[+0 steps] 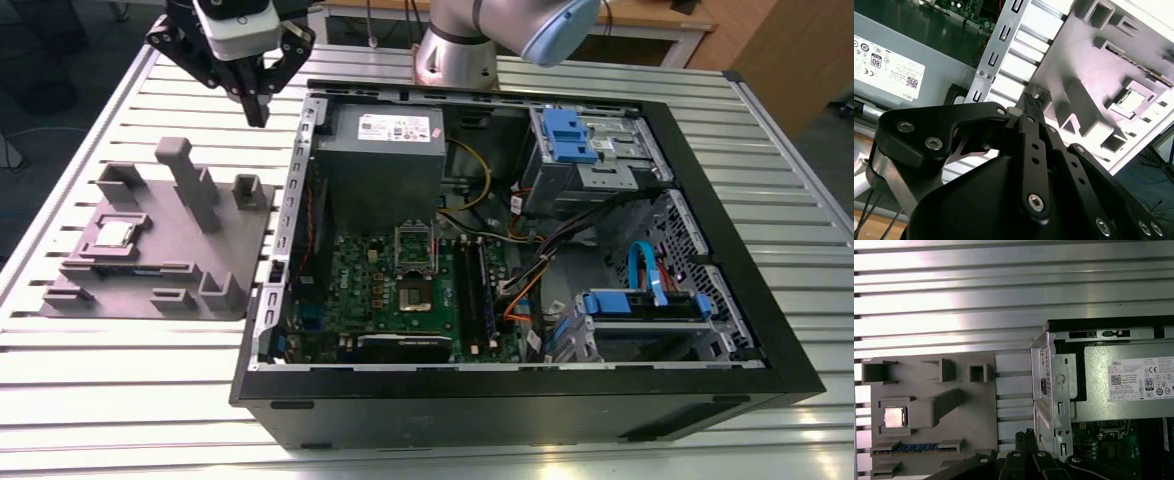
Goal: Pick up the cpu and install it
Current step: 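Reach for the cpu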
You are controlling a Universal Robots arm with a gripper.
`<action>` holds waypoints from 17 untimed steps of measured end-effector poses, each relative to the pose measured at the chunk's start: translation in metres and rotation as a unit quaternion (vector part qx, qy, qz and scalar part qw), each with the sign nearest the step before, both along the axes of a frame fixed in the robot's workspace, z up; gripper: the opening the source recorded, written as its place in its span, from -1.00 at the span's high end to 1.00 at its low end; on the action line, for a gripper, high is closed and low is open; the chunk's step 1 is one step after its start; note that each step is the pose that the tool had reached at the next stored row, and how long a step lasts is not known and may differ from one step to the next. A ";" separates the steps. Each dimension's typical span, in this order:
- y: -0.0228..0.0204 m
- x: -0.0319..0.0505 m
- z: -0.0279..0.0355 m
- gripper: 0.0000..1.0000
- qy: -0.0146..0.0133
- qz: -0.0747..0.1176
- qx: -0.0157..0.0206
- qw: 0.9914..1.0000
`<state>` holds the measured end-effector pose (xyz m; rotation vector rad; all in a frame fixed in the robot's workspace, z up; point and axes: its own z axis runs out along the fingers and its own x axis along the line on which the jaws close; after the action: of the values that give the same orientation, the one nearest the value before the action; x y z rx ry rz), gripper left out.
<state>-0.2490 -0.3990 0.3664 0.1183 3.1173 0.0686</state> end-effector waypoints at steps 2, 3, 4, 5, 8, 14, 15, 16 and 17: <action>0.0000 -0.0001 0.0000 0.77 0.000 0.000 0.000 1.000; 0.0000 -0.0004 0.0000 0.77 0.000 0.000 0.000 1.000; 0.0000 -0.0010 -0.0001 0.77 0.000 0.000 0.000 1.000; 0.0000 -0.0015 -0.0001 0.77 0.000 0.000 0.000 1.000; 0.0000 -0.0032 -0.0003 0.77 0.000 0.000 0.000 1.000; 0.0000 -0.0088 -0.0007 0.77 0.000 0.000 0.000 1.000; 0.0000 -0.0094 -0.0008 0.77 0.000 0.000 0.000 1.000; 0.0000 -0.0097 -0.0008 0.77 0.000 0.000 0.000 1.000; 0.0000 -0.0099 -0.0008 0.77 0.000 0.000 0.000 1.000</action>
<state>-0.2589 -0.3990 0.3656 0.1182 3.1172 0.0687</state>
